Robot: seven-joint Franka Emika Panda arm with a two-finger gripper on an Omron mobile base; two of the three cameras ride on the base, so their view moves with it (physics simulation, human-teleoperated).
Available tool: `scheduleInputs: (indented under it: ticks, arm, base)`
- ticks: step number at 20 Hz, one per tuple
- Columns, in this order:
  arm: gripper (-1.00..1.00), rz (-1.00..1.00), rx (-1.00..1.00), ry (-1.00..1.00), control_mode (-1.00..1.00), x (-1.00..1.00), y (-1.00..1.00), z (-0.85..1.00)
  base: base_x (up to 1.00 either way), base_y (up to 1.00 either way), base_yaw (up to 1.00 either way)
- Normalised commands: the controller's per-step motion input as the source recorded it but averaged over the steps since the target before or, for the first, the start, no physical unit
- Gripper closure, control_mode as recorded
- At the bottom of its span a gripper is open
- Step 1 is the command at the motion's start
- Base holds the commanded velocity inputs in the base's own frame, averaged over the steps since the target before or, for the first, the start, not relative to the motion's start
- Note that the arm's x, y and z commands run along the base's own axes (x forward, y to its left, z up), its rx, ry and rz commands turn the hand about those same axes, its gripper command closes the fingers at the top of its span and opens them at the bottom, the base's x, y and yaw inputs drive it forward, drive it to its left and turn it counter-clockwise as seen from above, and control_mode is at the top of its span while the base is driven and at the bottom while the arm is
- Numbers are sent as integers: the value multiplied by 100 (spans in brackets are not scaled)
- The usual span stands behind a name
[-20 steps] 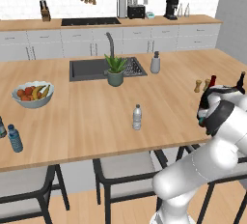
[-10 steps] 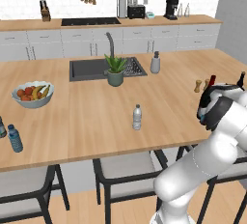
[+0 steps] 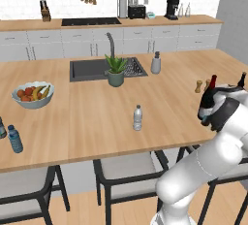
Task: Move the plastic bottles in the middle to the plastics group, and the glass bottles in the middle to the glass group.
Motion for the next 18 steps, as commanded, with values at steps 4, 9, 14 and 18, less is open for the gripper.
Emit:
scheduleInputs:
  ticks: [4, 9, 14, 18]
  arm:
    - [100, 0, -7, 0, -100, 0, 0, -39]
    - [100, 1, -2, 3, -100, -18, 14, -2]
    - [100, 0, 0, 1, -100, -22, 16, 1]
    - [100, 0, -3, 0, -100, -1, 11, -12]
  base:
    - [0, 0, 0]
    - [0, 0, 0]
    - [0, 0, 0]
    - [0, 0, 0]
